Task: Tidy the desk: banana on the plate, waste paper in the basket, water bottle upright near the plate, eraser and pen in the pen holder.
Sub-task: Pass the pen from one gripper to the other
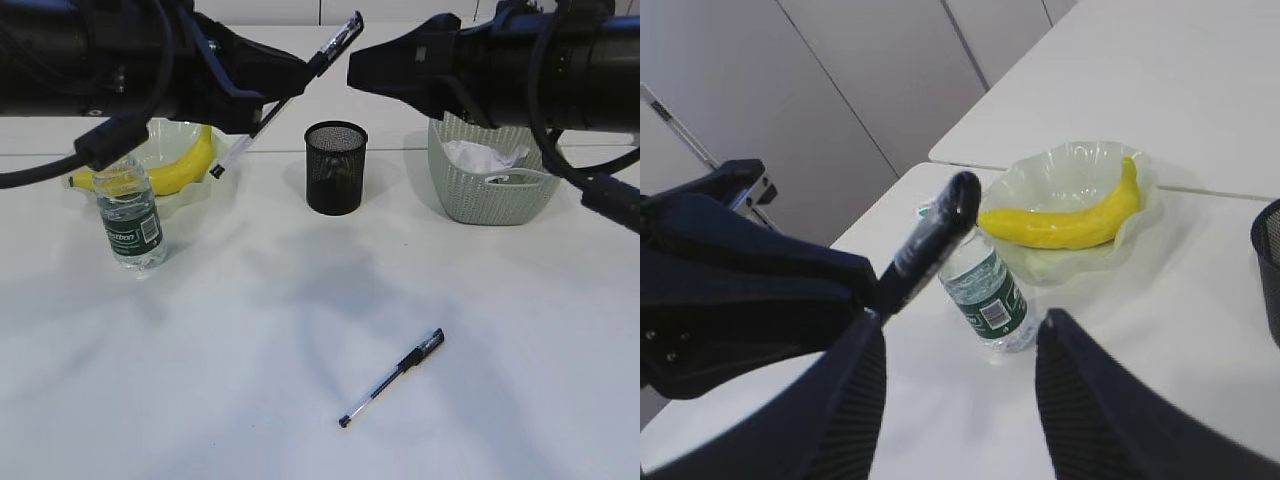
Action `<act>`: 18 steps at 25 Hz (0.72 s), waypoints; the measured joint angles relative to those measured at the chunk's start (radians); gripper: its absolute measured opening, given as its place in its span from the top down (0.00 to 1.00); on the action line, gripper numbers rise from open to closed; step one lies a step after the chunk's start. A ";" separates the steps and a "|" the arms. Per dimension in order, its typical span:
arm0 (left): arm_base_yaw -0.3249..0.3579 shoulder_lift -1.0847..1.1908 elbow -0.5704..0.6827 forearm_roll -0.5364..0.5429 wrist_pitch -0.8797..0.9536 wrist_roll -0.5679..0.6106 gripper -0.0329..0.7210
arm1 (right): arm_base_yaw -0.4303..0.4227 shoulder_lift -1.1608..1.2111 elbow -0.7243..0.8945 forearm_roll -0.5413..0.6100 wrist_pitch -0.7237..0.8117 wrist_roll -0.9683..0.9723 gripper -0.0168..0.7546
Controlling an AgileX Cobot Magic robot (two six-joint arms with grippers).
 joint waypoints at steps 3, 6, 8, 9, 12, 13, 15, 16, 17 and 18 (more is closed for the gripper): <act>0.000 0.000 0.000 -0.002 0.013 0.001 0.93 | 0.000 0.000 -0.014 0.000 0.002 -0.002 0.51; 0.000 0.000 0.000 -0.003 0.023 0.002 0.93 | 0.000 0.017 -0.024 0.000 0.007 -0.002 0.51; 0.000 0.000 0.000 -0.004 0.023 0.002 0.93 | 0.000 0.033 -0.032 0.000 0.026 -0.002 0.51; 0.000 0.000 0.000 -0.004 0.025 0.004 0.93 | 0.000 0.043 -0.038 0.000 0.033 -0.002 0.51; 0.000 0.000 0.000 -0.004 0.030 0.006 0.93 | 0.000 0.059 -0.059 0.000 0.044 -0.002 0.51; 0.000 0.000 0.000 -0.004 0.032 0.007 0.93 | 0.000 0.065 -0.067 -0.002 0.051 -0.002 0.51; 0.000 0.000 0.000 -0.004 0.034 0.007 0.93 | 0.000 0.067 -0.082 -0.002 0.054 -0.002 0.51; 0.000 0.000 0.000 -0.004 0.035 0.007 0.93 | 0.000 0.068 -0.090 -0.002 0.056 -0.002 0.51; 0.000 0.000 0.000 -0.004 0.037 0.008 0.93 | 0.000 0.068 -0.095 -0.002 0.061 -0.002 0.51; 0.000 0.000 0.000 -0.004 0.041 0.008 0.93 | 0.000 0.068 -0.099 -0.002 0.063 -0.002 0.51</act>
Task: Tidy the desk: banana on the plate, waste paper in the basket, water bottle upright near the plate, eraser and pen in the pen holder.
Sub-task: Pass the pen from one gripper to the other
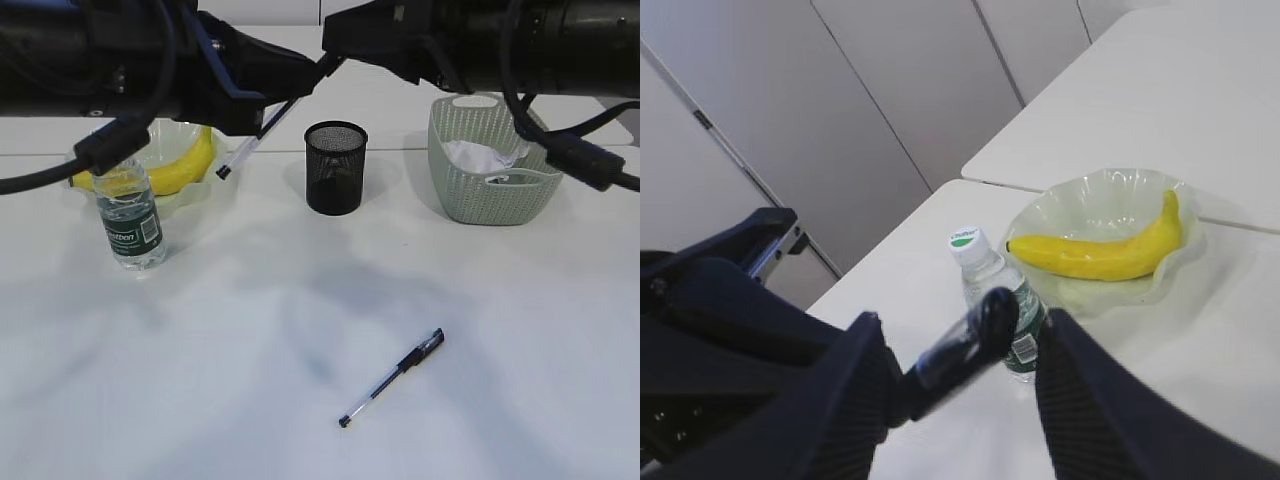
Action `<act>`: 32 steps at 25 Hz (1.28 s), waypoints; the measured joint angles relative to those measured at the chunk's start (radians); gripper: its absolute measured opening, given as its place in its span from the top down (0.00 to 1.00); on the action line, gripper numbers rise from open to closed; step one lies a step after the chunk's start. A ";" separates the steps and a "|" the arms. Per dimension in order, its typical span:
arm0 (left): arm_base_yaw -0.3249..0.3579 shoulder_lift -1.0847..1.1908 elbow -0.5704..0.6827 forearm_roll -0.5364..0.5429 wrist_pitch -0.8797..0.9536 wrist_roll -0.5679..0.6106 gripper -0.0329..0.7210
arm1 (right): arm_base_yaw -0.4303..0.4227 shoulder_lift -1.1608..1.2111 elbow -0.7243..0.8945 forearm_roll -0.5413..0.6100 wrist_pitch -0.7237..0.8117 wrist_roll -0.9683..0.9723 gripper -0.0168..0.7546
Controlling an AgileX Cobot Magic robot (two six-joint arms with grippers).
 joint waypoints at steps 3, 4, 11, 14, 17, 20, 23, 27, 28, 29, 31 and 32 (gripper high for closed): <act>0.000 0.000 0.000 -0.007 0.006 0.003 0.93 | 0.000 0.002 -0.007 0.000 0.002 0.000 0.51; 0.000 0.000 0.000 -0.012 0.010 0.008 0.93 | 0.000 0.006 -0.007 0.000 0.005 0.000 0.51; 0.000 0.000 0.002 -0.028 0.026 0.057 0.93 | 0.000 0.031 -0.009 0.000 0.030 0.009 0.51; 0.000 0.000 0.002 -0.033 0.027 0.062 0.94 | 0.000 0.031 -0.017 0.000 0.030 0.009 0.53; 0.000 0.000 0.002 -0.034 0.027 0.065 0.94 | 0.000 0.031 -0.017 0.000 0.032 0.009 0.58; 0.000 0.000 0.002 -0.034 0.027 0.071 0.94 | 0.000 0.031 -0.018 0.000 0.040 0.009 0.67; 0.000 0.000 0.002 -0.034 0.027 0.071 0.94 | 0.000 0.031 -0.018 0.002 0.055 0.012 0.76; 0.000 -0.002 0.002 -0.035 0.030 0.071 0.96 | 0.000 0.032 -0.018 0.000 0.058 0.012 0.87; 0.000 -0.002 0.002 -0.035 0.030 0.071 0.96 | 0.000 0.032 -0.018 0.000 0.056 0.010 0.88; 0.000 -0.002 0.002 -0.035 0.030 0.071 0.97 | 0.000 0.032 -0.018 0.000 0.056 0.008 0.89; 0.000 -0.002 0.002 -0.035 0.030 0.071 0.97 | 0.000 0.032 -0.018 0.000 0.056 0.006 0.90; 0.000 -0.002 0.002 -0.035 0.030 0.073 0.97 | 0.000 0.032 -0.018 -0.001 0.056 0.004 0.90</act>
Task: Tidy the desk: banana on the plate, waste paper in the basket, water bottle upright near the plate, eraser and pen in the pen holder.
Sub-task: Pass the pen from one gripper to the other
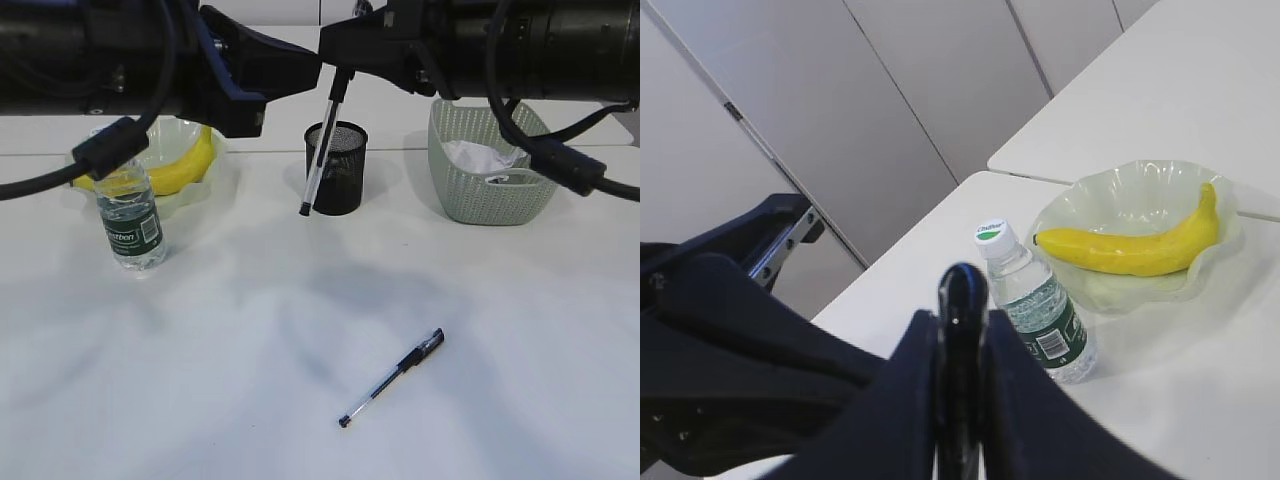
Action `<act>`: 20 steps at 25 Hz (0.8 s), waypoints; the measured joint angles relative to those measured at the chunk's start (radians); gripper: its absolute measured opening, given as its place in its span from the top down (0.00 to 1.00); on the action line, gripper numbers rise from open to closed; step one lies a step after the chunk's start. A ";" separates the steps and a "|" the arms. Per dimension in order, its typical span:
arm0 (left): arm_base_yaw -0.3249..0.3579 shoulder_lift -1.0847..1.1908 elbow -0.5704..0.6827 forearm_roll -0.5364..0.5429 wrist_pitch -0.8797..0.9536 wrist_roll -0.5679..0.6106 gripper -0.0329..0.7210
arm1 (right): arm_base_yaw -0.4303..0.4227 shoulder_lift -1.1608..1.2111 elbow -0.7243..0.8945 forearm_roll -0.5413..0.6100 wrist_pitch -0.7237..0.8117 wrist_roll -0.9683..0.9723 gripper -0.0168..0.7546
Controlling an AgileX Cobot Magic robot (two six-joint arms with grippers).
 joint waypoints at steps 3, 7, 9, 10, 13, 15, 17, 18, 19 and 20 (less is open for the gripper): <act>0.000 0.000 0.000 -0.002 0.000 0.000 0.97 | 0.000 0.000 0.000 0.000 0.000 -0.003 0.90; 0.000 0.000 0.000 -0.002 0.000 0.000 0.97 | 0.000 0.000 0.000 0.000 0.000 -0.010 0.90; 0.000 0.000 0.000 -0.002 -0.007 0.000 0.97 | 0.000 0.000 0.000 0.000 0.003 -0.014 0.90; 0.000 0.000 0.000 -0.002 -0.017 0.000 0.97 | 0.000 0.000 0.000 0.000 0.003 -0.019 0.90; 0.000 0.000 0.000 -0.002 -0.068 0.000 0.97 | 0.000 0.000 0.000 0.000 0.003 -0.045 0.90; 0.000 0.000 0.000 0.002 -0.092 0.000 0.95 | 0.000 0.000 0.000 0.000 0.003 -0.058 0.90; 0.000 0.000 0.000 0.018 -0.106 0.002 0.90 | 0.000 0.000 0.000 0.000 -0.014 -0.082 0.90; 0.000 0.000 0.000 0.022 -0.109 0.002 0.88 | 0.000 0.000 0.000 0.000 -0.025 -0.095 0.90; 0.000 0.000 0.000 0.025 -0.115 0.002 0.84 | 0.000 0.000 0.000 0.000 -0.041 -0.113 0.90; 0.000 0.000 0.000 0.025 -0.124 0.002 0.80 | 0.000 0.000 0.000 0.000 -0.053 -0.133 0.90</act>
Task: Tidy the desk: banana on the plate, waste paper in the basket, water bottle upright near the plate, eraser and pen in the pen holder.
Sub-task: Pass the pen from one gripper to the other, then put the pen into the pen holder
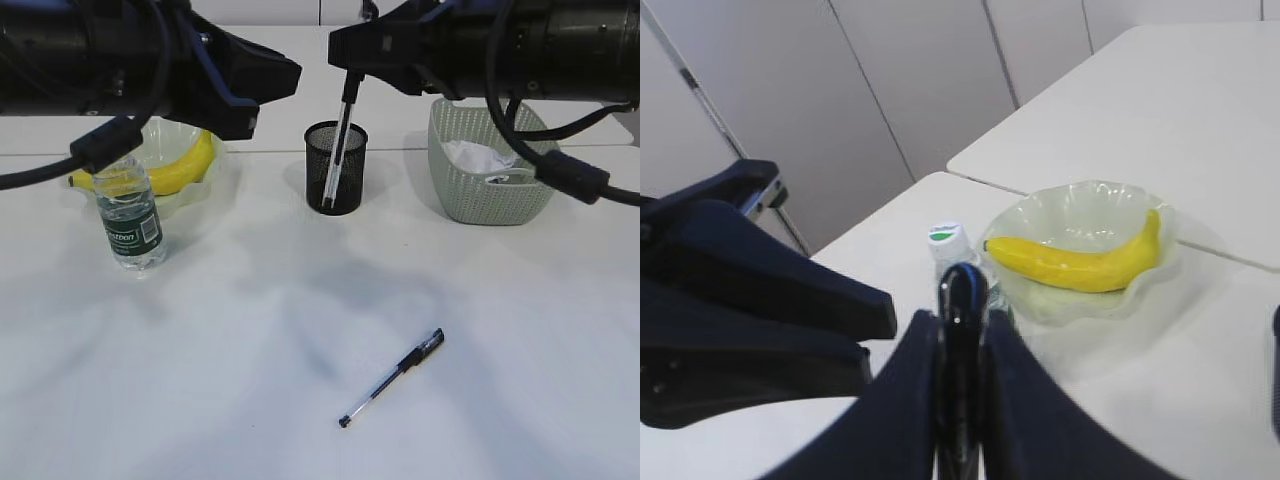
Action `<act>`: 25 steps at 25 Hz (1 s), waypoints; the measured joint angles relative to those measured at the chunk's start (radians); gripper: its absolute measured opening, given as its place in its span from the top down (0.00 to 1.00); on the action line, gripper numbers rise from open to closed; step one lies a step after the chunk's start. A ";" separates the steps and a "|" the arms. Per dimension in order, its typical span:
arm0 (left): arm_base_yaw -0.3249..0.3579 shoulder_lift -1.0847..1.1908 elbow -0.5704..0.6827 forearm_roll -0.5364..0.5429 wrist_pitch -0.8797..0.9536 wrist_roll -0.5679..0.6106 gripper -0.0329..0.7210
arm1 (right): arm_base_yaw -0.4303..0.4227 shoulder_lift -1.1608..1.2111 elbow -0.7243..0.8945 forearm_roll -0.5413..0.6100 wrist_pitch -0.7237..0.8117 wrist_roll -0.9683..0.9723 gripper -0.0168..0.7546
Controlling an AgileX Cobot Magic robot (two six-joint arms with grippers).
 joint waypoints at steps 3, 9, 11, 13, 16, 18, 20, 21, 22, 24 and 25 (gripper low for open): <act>0.000 0.000 0.000 0.002 -0.023 0.000 0.65 | 0.000 0.000 0.000 0.000 -0.044 -0.058 0.90; 0.000 0.000 0.000 0.001 -0.083 0.000 0.44 | 0.000 0.000 0.000 0.000 -0.123 -0.191 0.90; 0.000 0.000 0.000 0.001 -0.111 0.000 0.43 | 0.000 0.000 0.000 0.000 -0.151 -0.240 0.90; 0.000 0.000 0.000 0.001 -0.140 0.000 0.42 | 0.000 0.008 -0.007 0.002 -0.181 -0.280 0.90; 0.000 0.000 0.000 0.001 -0.167 0.000 0.42 | 0.000 0.042 -0.041 0.004 -0.206 -0.317 0.90; 0.000 0.000 0.001 0.001 -0.180 0.000 0.42 | 0.000 0.077 -0.070 0.004 -0.208 -0.331 0.90; 0.000 0.000 0.005 0.004 -0.198 0.000 0.42 | 0.000 0.109 -0.101 0.004 -0.219 -0.347 0.90; 0.000 0.000 0.007 0.004 -0.206 0.000 0.42 | 0.000 0.126 -0.113 0.004 -0.225 -0.359 0.90; 0.000 0.000 0.013 0.004 -0.215 0.000 0.42 | 0.000 0.144 -0.130 0.005 -0.229 -0.371 0.90; 0.000 0.000 0.020 0.004 -0.231 0.000 0.42 | 0.000 0.175 -0.155 0.007 -0.236 -0.391 0.90; 0.000 0.000 0.022 0.004 -0.236 0.000 0.42 | 0.000 0.193 -0.166 0.007 -0.238 -0.395 0.90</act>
